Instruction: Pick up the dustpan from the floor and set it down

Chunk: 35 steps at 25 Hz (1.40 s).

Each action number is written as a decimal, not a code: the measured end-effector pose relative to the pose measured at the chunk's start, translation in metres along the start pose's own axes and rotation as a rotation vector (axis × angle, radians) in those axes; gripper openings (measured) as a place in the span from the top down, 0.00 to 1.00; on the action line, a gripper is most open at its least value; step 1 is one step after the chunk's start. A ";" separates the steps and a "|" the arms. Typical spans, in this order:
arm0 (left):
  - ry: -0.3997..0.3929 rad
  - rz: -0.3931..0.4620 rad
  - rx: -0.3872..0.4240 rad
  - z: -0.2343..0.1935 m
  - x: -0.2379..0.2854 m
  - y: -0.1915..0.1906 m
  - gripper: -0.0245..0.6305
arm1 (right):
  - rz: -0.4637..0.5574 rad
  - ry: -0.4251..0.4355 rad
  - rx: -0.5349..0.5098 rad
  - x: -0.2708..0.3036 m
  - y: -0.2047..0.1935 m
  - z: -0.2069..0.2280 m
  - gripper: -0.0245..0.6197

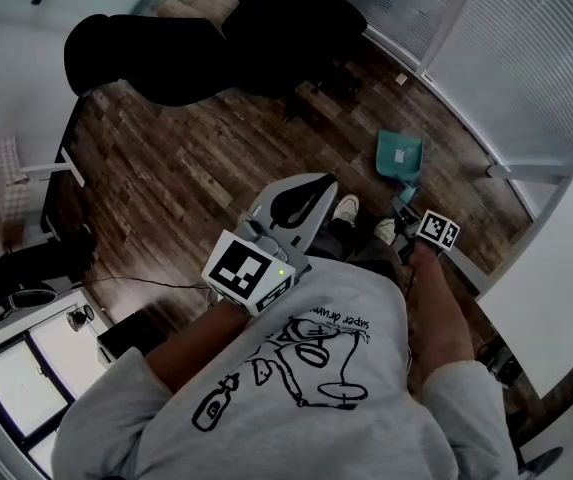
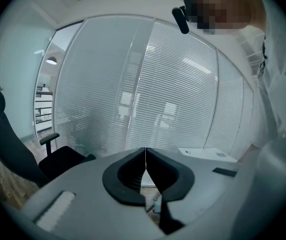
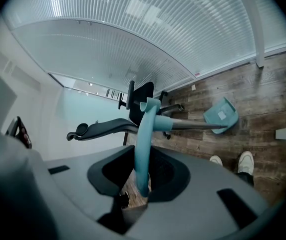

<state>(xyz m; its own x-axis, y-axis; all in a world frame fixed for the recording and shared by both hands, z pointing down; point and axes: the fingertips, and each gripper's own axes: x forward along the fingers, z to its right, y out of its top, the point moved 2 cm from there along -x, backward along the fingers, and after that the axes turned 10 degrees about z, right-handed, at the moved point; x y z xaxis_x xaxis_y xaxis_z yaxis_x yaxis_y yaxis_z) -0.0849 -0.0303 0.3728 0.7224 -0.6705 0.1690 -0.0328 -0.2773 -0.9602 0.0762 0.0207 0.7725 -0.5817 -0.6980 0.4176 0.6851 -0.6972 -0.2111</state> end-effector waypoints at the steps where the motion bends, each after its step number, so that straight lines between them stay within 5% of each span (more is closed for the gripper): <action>1: 0.000 0.000 -0.001 0.000 0.000 0.000 0.96 | -0.004 -0.003 0.005 -0.001 -0.003 0.001 0.85; 35: 0.007 0.011 -0.006 0.010 0.001 -0.002 0.96 | -0.164 -0.043 0.090 -0.016 -0.031 0.020 0.80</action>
<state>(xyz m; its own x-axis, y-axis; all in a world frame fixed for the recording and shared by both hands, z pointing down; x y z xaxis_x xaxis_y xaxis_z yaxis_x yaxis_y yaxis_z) -0.0775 -0.0237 0.3727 0.7173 -0.6782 0.1595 -0.0450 -0.2735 -0.9608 0.0731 0.0567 0.7899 -0.6705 -0.5676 0.4778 0.6205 -0.7820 -0.0583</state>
